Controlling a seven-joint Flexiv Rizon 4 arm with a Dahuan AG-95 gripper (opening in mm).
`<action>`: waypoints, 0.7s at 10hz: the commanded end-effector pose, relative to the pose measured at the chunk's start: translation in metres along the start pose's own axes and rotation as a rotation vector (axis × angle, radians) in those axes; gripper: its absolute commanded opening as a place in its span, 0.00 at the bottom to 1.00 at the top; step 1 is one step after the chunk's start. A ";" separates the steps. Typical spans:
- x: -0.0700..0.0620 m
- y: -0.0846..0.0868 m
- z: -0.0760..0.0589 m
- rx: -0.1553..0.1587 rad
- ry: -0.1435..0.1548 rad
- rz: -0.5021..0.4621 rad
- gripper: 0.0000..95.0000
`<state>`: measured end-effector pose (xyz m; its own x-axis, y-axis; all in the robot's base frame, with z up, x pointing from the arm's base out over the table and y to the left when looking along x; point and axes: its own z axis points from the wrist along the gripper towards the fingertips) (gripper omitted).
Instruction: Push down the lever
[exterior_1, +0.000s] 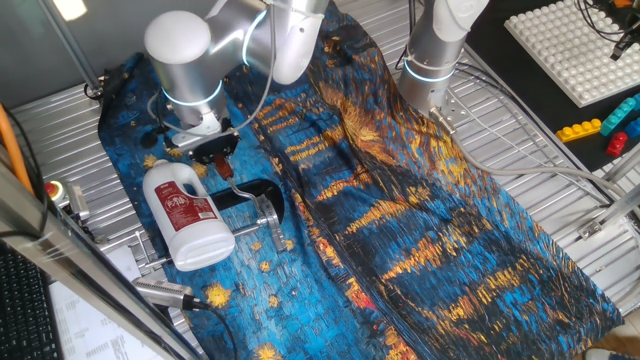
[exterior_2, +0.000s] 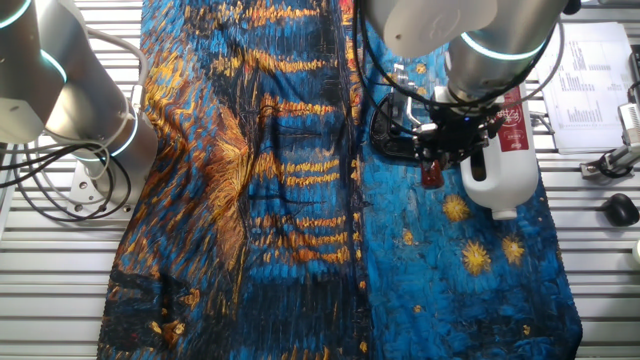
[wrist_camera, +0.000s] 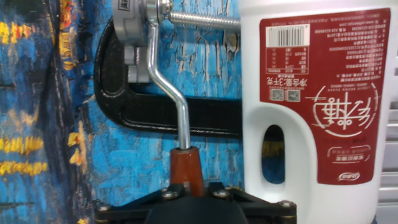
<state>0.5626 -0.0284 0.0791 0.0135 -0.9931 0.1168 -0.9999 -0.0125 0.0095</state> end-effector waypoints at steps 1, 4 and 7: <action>-0.002 -0.002 0.002 0.000 0.001 -0.004 0.20; -0.005 -0.002 0.005 0.001 0.003 -0.003 0.20; -0.007 0.000 0.010 0.004 0.001 -0.002 0.20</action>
<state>0.5604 -0.0226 0.0668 0.0117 -0.9932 0.1160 -0.9999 -0.0114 0.0036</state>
